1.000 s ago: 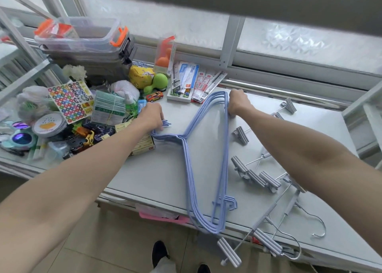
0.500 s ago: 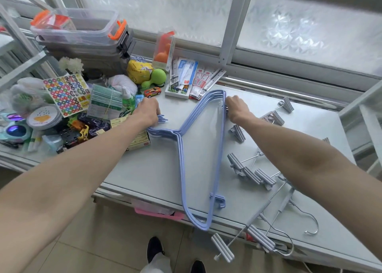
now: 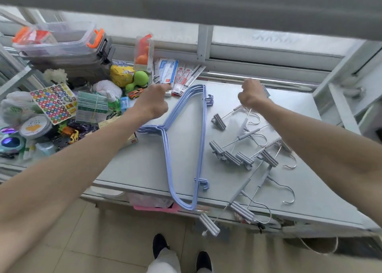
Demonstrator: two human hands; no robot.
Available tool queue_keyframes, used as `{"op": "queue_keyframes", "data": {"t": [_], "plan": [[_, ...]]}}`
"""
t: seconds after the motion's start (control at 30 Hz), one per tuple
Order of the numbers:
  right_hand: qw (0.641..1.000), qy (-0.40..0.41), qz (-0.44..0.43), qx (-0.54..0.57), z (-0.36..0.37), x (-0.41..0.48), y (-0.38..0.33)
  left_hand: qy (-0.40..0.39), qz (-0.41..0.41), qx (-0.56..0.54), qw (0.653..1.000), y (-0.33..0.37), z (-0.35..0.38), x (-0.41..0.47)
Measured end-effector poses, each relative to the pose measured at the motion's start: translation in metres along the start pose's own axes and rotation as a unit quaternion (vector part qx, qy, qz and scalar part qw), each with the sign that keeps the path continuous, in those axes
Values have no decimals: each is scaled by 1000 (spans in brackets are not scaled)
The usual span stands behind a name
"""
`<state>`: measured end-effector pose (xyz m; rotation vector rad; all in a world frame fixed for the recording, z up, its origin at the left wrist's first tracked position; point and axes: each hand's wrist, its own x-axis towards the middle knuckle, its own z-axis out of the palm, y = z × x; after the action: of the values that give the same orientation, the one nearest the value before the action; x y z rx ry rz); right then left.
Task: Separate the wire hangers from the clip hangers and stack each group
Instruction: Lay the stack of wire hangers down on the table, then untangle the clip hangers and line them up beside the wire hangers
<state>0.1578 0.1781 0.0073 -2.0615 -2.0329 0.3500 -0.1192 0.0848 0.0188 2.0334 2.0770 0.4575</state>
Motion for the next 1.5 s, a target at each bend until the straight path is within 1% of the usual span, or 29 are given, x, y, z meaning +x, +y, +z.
{"op": "queue_keyframes", "data": {"t": [0.07, 0.13, 0.23, 0.33, 0.43, 0.53, 0.67, 0.73, 0.9, 0.97, 1.1, 1.17, 1.2, 1.33, 1.43, 1.5], "plan": [[998, 1, 65, 15, -11, -9, 26, -1, 35, -38, 999, 28, 8, -2], [994, -2, 109, 21, -19, -19, 52, -35, 45, -80, 995, 54, 21, -4], [989, -17, 145, 33, -27, -39, 84, -82, 30, -134, 987, 84, 46, -7], [983, -39, 168, 68, -25, -57, 108, -92, 11, -154, 984, 101, 68, -3], [974, -52, 188, 115, -10, -70, 114, -83, -11, -161, 983, 110, 84, 10], [966, -53, 201, 154, 3, -80, 99, -77, -4, -152, 985, 124, 94, 25], [959, -66, 205, 186, 22, -82, 72, -141, 2, -90, 986, 140, 114, 36], [954, -73, 219, 192, 29, -82, 64, -159, -6, -61, 985, 139, 126, 39], [943, -60, 243, 219, 35, -74, 64, -169, 8, -21, 985, 142, 132, 30], [938, -56, 248, 235, 33, -70, 67, -194, 7, -4, 981, 144, 129, 25], [933, -78, 220, 275, 32, -69, 74, -252, -25, 2, 967, 148, 117, 22], [936, -70, 205, 278, 33, -68, 77, -262, -50, -18, 964, 151, 117, 25], [937, -66, 199, 279, 34, -67, 79, -254, -65, -38, 964, 153, 119, 28], [935, -55, 173, 303, 39, -68, 81, -171, -108, -165, 965, 158, 131, 41], [936, -49, 162, 309, 41, -69, 84, -160, -132, -241, 948, 157, 144, 49], [936, -43, 157, 313, 42, -68, 88, -162, -152, -273, 936, 160, 149, 51]]}}
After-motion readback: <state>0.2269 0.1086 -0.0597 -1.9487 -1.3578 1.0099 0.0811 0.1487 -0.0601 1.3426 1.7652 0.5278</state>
